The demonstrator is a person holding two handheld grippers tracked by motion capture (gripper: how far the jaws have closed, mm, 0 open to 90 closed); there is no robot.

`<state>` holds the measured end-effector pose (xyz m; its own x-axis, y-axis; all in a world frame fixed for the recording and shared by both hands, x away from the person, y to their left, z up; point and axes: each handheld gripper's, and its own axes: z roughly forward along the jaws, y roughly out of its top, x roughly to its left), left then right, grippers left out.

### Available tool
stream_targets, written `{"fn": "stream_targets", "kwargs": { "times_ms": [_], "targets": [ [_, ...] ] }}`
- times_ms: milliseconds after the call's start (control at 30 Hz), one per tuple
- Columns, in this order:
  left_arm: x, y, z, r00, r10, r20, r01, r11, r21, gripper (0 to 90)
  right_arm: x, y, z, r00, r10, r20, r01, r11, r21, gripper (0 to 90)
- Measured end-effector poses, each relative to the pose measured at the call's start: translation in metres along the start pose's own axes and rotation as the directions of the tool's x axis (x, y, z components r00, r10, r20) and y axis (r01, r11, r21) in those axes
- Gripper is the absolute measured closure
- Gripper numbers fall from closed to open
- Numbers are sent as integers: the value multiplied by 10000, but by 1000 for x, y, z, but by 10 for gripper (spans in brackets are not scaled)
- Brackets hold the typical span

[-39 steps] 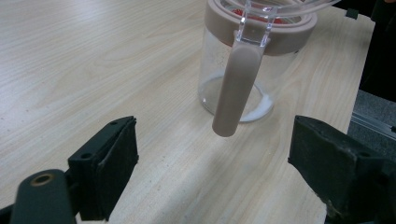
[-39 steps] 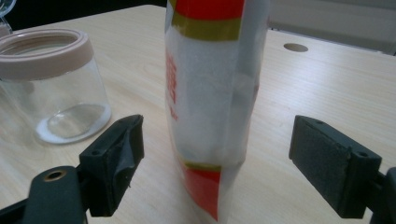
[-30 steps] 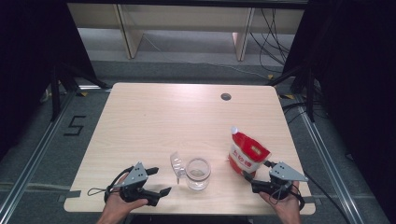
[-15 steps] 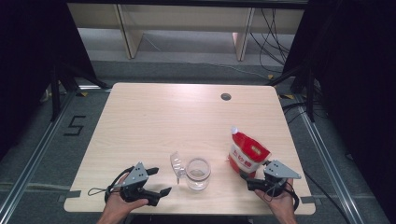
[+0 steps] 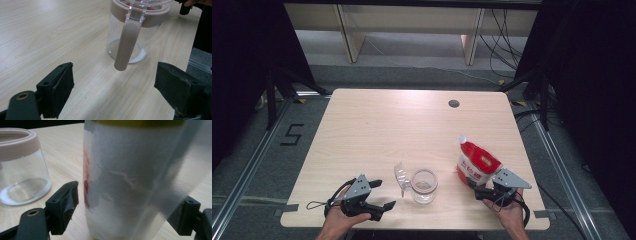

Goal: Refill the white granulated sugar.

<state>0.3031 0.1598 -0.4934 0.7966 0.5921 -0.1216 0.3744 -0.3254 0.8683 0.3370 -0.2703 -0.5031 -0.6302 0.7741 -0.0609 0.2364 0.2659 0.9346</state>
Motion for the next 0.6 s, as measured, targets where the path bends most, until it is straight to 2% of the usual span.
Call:
{"fn": "stream_targets", "kwargs": {
  "times_ms": [67, 200, 233, 300, 333, 467, 533, 600],
  "targets": [
    [0, 0, 0, 10000, 94, 11, -94, 10000, -21, 152, 1, 0, 1, 9998, 187, -40, -188, 9998, -19, 208],
    [0, 0, 0, 10000, 11, 70, -10, 9999, -108, 152, -1, 0, 3, 9999, 42, -94, -45, 9993, -368, 204],
    [0, 0, 0, 10000, 1, 59, -1, 10000, -93, 152, 0, 0, 2, 9989, 424, -197, -428, 9989, -200, 199],
    [0, 1, -1, 10000, 67, 40, -67, 9999, -112, 152, -3, -1, 3, 10000, 46, -64, -49, 9987, -508, 196],
    [0, 1, -1, 10000, 52, 7, -52, 9999, -95, 152, -3, -1, 3, 10000, 31, -80, -35, 9982, -592, 192],
    [0, 1, 0, 10000, 66, 59, -66, 9999, -91, 152, -3, -1, 5, 9989, 416, -222, -431, 9965, -715, 187],
    [0, 1, -1, 10000, 97, 5, -97, 9999, -62, 152, -3, -3, 6, 9936, 1039, -450, -1075, 9903, -880, 191],
    [1, 1, -1, 9998, 180, 62, -179, 9998, -102, 152, -5, -3, 5, 9945, 988, -345, -1010, 9924, -701, 189]
  ]
}}
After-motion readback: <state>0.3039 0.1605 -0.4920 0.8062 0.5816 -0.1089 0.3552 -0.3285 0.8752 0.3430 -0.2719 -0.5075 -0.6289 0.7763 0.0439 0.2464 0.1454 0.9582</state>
